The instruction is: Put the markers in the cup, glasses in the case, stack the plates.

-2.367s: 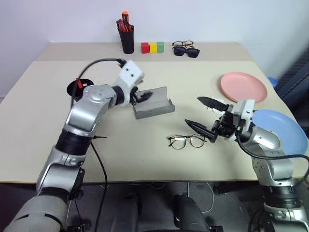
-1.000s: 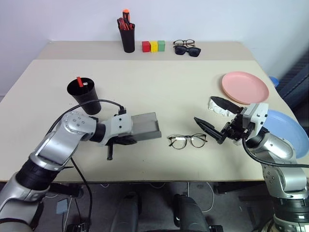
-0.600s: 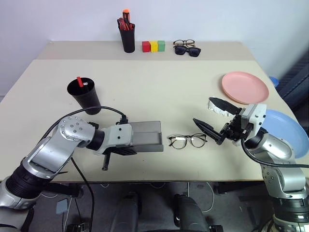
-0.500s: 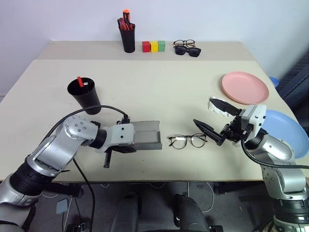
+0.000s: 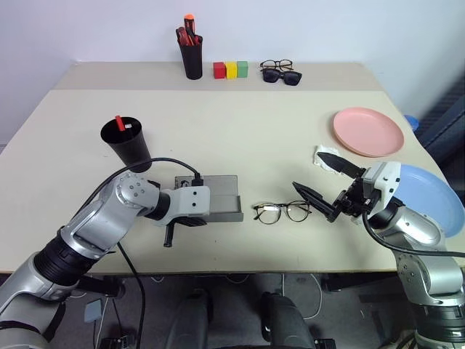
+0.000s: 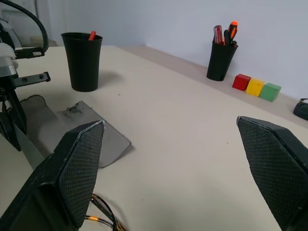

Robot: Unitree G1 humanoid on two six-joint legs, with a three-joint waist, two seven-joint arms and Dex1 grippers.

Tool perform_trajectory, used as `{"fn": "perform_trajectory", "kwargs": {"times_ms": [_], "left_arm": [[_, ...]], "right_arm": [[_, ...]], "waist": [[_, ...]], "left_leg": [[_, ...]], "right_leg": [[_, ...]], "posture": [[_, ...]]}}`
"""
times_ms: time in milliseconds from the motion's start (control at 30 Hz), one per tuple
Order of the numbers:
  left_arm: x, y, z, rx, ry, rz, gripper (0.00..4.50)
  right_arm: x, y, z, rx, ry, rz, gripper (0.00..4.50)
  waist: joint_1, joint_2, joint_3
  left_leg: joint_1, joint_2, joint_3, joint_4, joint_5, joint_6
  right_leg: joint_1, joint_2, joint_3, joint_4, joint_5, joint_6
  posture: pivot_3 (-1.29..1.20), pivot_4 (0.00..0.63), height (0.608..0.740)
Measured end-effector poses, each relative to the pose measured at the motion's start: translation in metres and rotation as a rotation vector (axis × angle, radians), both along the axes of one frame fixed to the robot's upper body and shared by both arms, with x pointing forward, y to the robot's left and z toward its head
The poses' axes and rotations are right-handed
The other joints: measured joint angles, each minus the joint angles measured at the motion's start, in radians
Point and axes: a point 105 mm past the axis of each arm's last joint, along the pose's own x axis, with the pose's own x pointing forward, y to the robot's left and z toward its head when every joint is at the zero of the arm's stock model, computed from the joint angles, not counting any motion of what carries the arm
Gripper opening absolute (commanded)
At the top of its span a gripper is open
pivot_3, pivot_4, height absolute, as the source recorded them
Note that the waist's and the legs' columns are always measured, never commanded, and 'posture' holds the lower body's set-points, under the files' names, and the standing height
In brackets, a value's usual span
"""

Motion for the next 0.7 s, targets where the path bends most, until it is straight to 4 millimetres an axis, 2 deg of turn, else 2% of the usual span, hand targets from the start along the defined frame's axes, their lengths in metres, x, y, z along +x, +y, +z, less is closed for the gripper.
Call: {"fn": "perform_trajectory", "kwargs": {"times_ms": [533,700], "left_arm": [[-0.016,-0.004,-0.002,0.002,0.065,0.007,0.04],[-0.017,-0.004,-0.004,-0.011,0.073,0.021,0.04]], "right_arm": [[-0.017,-0.012,-0.021,-0.07,0.09,-0.001,4.5],[-0.029,-0.025,-0.032,-0.111,0.142,-0.006,4.5]], "waist": [[-0.001,0.0,0.0],[0.001,0.0,0.0]], "left_leg": [[0.0,0.0,0.0,0.0,0.0,0.0],[0.0,0.0,0.0,0.0,0.0,0.0]], "right_leg": [[0.0,0.0,0.0,0.0,0.0,0.0],[0.0,0.0,0.0,0.0,0.0,0.0]], "posture": [[0.0,0.15,0.74],[0.0,0.15,0.74]]}}
